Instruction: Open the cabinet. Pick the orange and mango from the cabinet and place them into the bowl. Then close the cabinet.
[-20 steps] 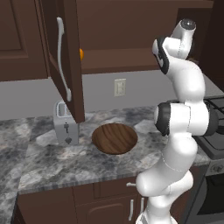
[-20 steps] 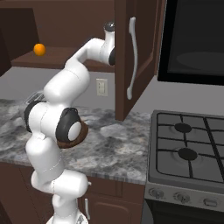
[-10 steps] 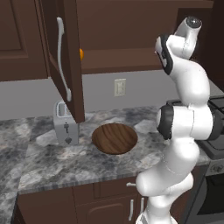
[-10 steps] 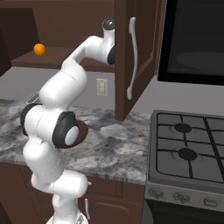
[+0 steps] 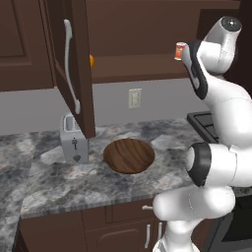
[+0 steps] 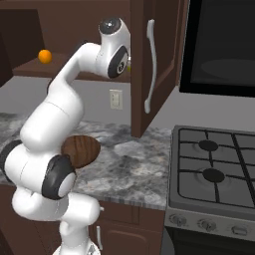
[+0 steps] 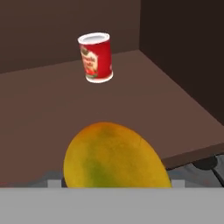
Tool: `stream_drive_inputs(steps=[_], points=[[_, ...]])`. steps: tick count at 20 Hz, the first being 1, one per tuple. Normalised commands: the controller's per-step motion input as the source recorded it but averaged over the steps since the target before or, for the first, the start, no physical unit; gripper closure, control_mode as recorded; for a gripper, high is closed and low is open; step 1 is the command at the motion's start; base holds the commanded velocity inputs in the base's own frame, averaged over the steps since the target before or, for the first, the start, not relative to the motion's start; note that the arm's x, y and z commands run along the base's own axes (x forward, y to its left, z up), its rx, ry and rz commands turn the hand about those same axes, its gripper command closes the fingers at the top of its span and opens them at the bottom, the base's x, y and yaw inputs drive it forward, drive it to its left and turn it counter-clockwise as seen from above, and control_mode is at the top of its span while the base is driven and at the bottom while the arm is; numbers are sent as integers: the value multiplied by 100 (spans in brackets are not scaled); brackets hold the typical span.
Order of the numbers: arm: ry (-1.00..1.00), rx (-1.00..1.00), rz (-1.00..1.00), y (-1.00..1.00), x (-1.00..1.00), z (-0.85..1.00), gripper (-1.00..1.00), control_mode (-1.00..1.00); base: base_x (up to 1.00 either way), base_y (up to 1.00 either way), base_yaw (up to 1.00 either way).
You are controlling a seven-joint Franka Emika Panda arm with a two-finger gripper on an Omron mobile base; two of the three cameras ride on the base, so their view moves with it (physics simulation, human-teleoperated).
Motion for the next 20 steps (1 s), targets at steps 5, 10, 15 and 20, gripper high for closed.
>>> stream_drive_inputs(steps=[5,10,15,20], points=[[0,-1,14,47,-98,0,100,-100,0,0,0],[0,0,17,80,-79,-1,100,-100,0,0,0],[3,-1,18,94,-56,-27,100,-100,0,0,0],[17,-3,12,83,-26,-56,100,-100,0,0,0]])
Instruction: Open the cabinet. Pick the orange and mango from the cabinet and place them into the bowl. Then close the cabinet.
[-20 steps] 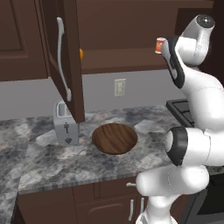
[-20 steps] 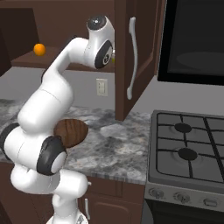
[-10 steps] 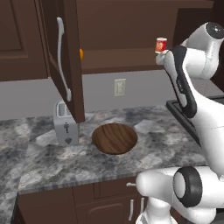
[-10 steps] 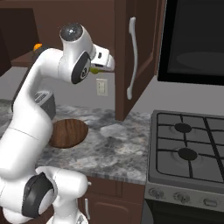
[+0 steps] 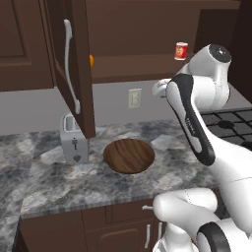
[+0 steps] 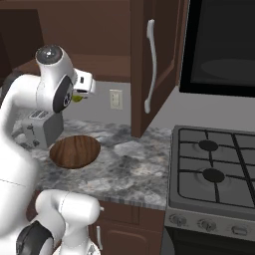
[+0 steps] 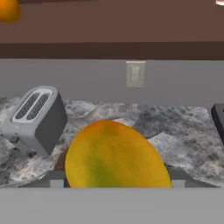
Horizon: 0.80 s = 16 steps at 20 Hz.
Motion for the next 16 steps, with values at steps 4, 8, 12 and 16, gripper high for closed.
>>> stream_drive_inputs(steps=[4,8,12,16], points=[[15,-3,11,64,-11,-66,100,-100,0,0,0],[13,-1,9,58,0,-67,100,-100,0,0,0],[10,0,6,44,1,-63,100,-100,0,0,0],[4,0,0,20,23,-48,100,-100,0,0,0]])
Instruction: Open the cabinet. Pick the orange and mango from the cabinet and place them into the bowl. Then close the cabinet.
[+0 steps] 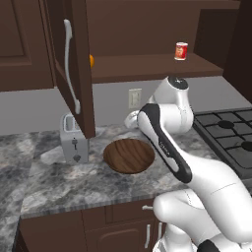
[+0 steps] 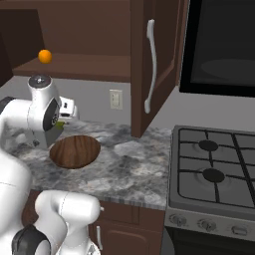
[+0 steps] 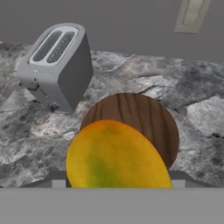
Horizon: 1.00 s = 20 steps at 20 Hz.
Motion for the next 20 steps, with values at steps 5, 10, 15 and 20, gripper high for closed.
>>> stream_drive_inputs(steps=[5,10,15,20], points=[[0,0,0,3,28,-49,100,-100,0,0,0],[0,0,0,1,25,-50,100,-100,0,0,0],[3,0,0,8,28,-43,100,-100,0,0,0],[3,0,0,5,24,-42,100,-100,0,0,0]])
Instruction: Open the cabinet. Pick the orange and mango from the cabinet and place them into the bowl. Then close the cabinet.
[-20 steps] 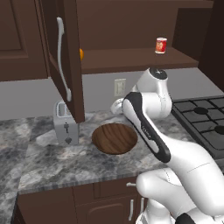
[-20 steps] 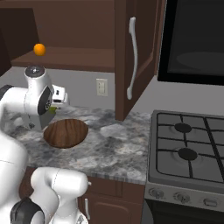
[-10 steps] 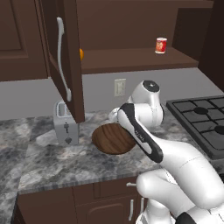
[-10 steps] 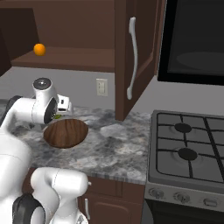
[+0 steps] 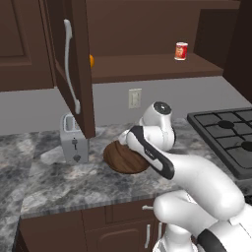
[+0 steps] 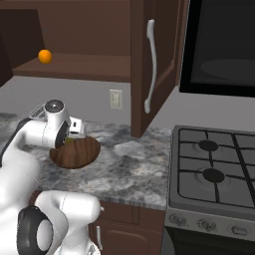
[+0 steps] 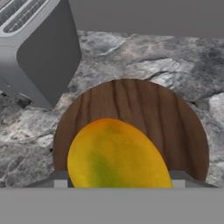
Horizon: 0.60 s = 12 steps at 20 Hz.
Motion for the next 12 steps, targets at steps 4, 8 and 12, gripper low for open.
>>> stream_drive_inputs(steps=[4,8,12], points=[[4,0,0,5,22,-37,100,-100,0,0,0],[3,0,0,5,20,-36,100,-100,0,0,0],[2,0,0,6,17,-36,100,-100,0,0,0]])
